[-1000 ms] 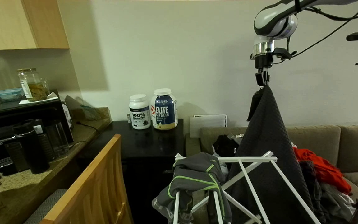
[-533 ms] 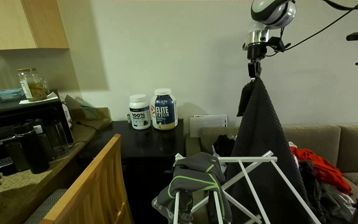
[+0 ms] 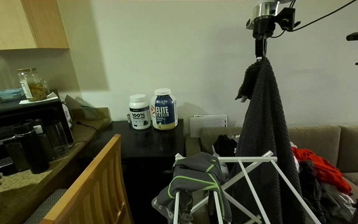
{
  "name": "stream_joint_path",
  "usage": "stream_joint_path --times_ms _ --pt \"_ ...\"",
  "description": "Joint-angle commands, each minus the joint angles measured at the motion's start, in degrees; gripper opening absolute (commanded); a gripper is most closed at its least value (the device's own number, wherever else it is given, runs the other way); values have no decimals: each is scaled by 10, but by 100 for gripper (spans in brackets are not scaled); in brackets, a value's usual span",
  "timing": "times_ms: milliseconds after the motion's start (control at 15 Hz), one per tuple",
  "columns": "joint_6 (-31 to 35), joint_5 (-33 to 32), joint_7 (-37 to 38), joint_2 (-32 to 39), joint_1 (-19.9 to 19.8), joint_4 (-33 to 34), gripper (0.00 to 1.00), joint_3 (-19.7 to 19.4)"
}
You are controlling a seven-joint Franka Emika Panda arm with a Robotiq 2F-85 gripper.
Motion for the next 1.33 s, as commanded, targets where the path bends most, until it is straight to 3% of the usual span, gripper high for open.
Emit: stream_joint_path --times_ms 0,800,1267 --pt "-41 25 -21 -37 6 3 3 -9" --pt "-114 100 -21 -113 73 16 3 10" --pt "-208 107 -80 -181 110 4 3 8"
